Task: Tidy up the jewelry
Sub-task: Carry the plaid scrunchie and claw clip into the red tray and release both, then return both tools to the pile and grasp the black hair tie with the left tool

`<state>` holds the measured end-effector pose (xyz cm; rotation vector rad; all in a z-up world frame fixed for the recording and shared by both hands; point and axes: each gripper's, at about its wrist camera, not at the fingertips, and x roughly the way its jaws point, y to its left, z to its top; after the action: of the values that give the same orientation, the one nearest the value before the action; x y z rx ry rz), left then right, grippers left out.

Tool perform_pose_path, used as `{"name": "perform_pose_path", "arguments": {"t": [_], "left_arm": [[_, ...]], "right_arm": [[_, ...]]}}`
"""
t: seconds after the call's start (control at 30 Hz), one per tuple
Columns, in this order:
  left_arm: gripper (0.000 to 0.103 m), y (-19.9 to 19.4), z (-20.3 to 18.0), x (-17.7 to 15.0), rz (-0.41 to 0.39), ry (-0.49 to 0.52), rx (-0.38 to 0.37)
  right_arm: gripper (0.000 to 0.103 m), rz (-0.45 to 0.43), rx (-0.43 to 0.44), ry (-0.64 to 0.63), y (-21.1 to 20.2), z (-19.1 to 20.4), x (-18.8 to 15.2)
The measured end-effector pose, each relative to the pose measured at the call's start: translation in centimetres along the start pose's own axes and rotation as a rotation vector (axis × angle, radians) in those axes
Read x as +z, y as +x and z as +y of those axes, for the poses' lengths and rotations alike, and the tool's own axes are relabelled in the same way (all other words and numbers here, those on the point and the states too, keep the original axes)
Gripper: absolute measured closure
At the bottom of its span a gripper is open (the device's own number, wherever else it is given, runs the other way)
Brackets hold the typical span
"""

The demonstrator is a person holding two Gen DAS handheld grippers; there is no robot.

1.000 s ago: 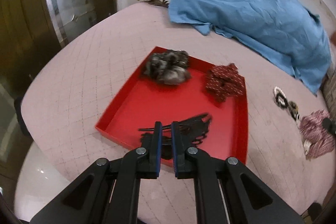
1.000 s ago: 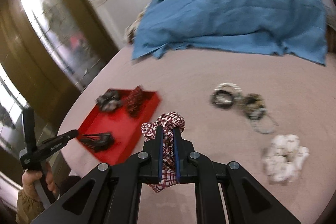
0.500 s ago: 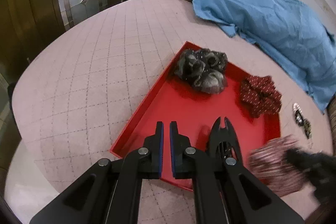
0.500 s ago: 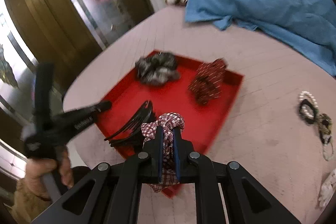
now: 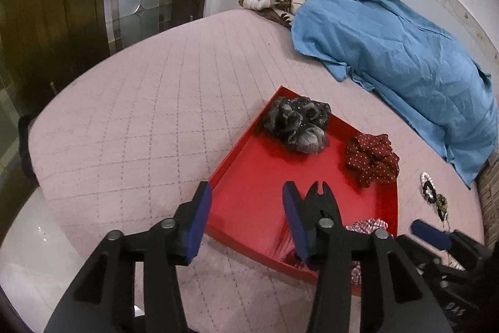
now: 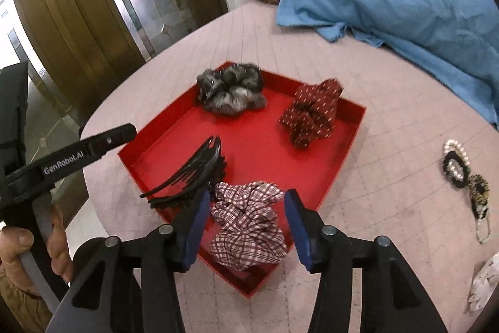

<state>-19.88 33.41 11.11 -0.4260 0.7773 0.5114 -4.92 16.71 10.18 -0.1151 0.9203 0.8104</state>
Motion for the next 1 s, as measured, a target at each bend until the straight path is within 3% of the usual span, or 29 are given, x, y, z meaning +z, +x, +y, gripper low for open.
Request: {"name": "perform_pose_path", "arguments": {"t": [0.13,0.27,0.43,0.5,0.63,0.83,1.0], "left_arm": [[0.047,-0.4,-1.2,-0.5,-0.006,0.036,0.011],[0.044,0.4,-3.1,-0.7,0.029,0.073,-0.032],[0.040,2.3,-6.9,-1.1,0.047,0.188,-0.045],[0.040,3.9,-8.2,-1.5,0.079,0.234,-0.023],[0.040,6.6,-9.2,-2.4,0.124,0.297,0.110],[0.043,6.3,-5.6,-1.8,0.116,0.191,0.175],[0.043,4.3,-3.0,-0.6,0.080,0.103,0.140]], "right_arm": [[0.042,-0.050,-0.013,0.028,-2.5,-1.1,-0.9],[0.041,-0.067,-0.042,0.093,-4.3,-3.4,-2.7],[0.041,-0.066,-0.075,0.155,-5.9,-6.0,-4.8],[0.041,-0.070,-0.088,0.173,-6.5,-6.7,-5.4],[0.041,-0.090,-0.112,0.205,-8.2,-8.2,-6.4],[0.040,-0.109,-0.149,0.236,-9.8,-10.0,-7.3],[0.037,-0.107,-0.171,0.288,-10.2,-11.5,-8.4]]}}
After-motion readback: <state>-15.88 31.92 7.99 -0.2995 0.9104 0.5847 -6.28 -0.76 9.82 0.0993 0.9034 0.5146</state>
